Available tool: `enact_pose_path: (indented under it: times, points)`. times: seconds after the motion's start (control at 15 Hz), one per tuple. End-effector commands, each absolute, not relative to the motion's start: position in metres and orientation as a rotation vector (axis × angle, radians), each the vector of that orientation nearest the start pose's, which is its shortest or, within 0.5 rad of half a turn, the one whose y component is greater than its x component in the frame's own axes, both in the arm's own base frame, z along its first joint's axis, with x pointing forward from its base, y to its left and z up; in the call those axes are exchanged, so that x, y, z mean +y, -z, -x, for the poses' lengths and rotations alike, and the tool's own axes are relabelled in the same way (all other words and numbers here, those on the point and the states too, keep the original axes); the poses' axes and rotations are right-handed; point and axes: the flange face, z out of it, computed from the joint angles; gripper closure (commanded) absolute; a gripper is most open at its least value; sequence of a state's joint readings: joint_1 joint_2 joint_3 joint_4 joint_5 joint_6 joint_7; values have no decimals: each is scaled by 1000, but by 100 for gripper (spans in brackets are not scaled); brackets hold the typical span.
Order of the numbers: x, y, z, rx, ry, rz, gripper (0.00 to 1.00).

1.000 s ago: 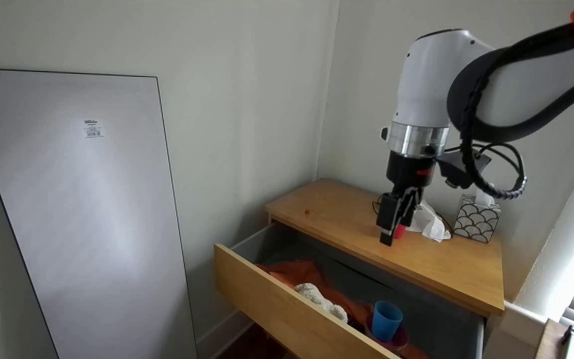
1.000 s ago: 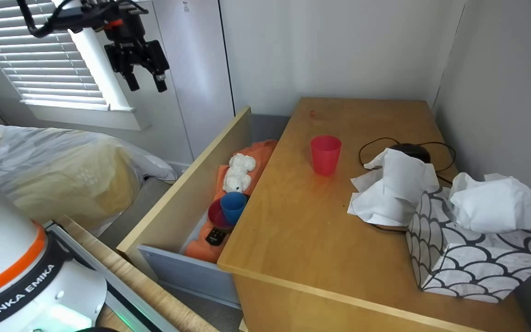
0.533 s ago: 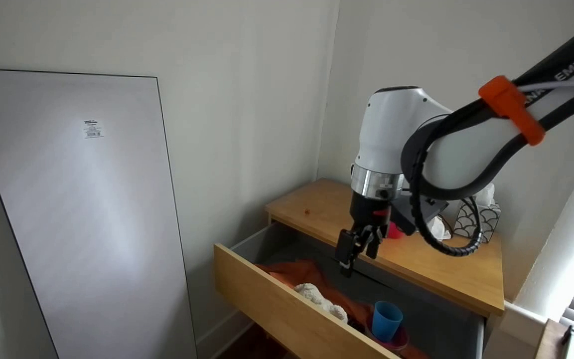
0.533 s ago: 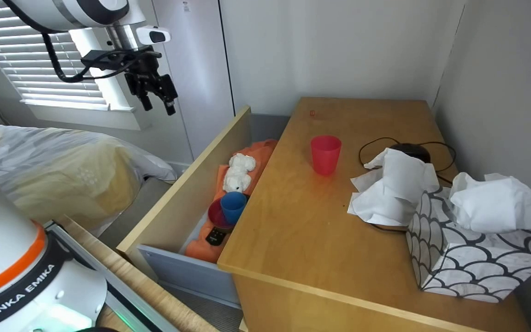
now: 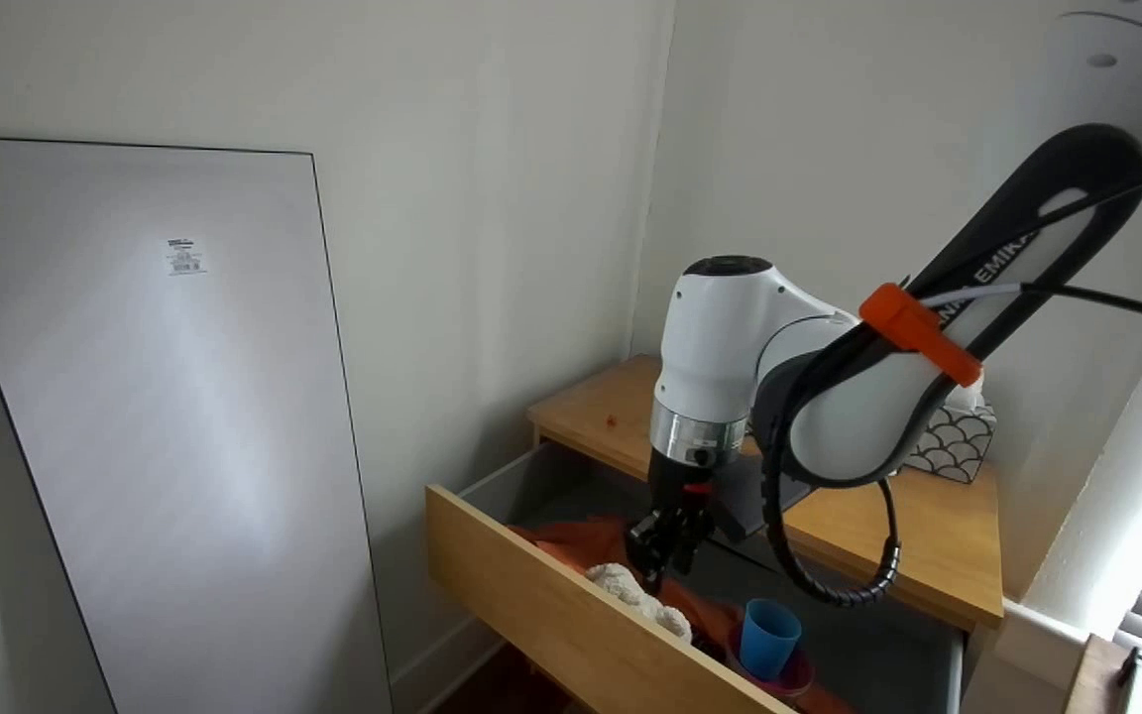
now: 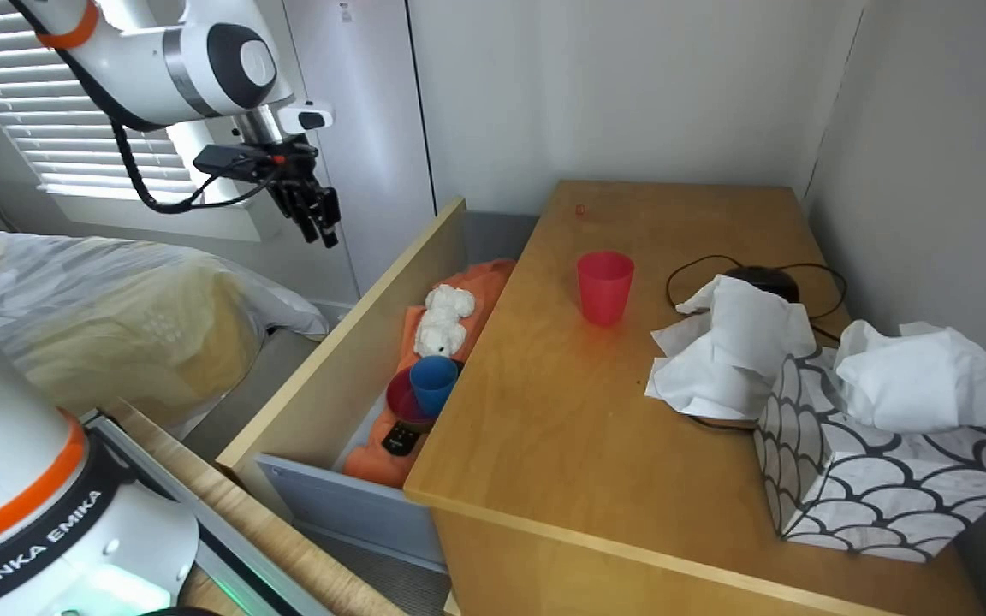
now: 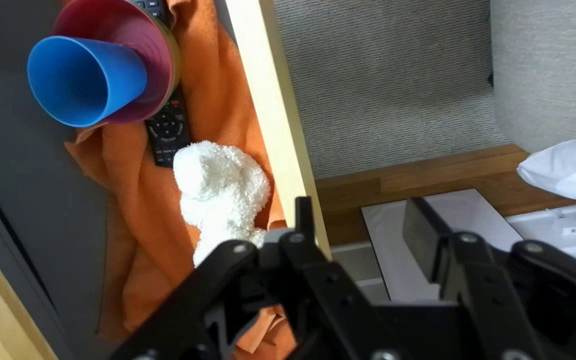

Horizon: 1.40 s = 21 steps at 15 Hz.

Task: Close the open drawer.

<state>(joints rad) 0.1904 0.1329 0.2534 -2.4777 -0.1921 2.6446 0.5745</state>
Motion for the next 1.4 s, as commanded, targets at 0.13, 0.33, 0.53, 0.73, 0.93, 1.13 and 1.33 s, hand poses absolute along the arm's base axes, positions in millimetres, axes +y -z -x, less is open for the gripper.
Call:
enact_pose_path:
  times: [0.13,0.33,0.53,0.73,0.93,1.13,1.33]
  points:
    - [215,-222,-441,5,114,3174,95]
    - [214,-217,-444,12,108,3175,93]
    - [214,-220,-445,13,117,3173,95]
    - [214,-220,-445,12,117,3173,99]
    - [215,-193,-446,-39,71,3173,100]
    - [214,-164,-441,-54,23,3174,100]
    - [216,-140,-440,-52,34,3164,100]
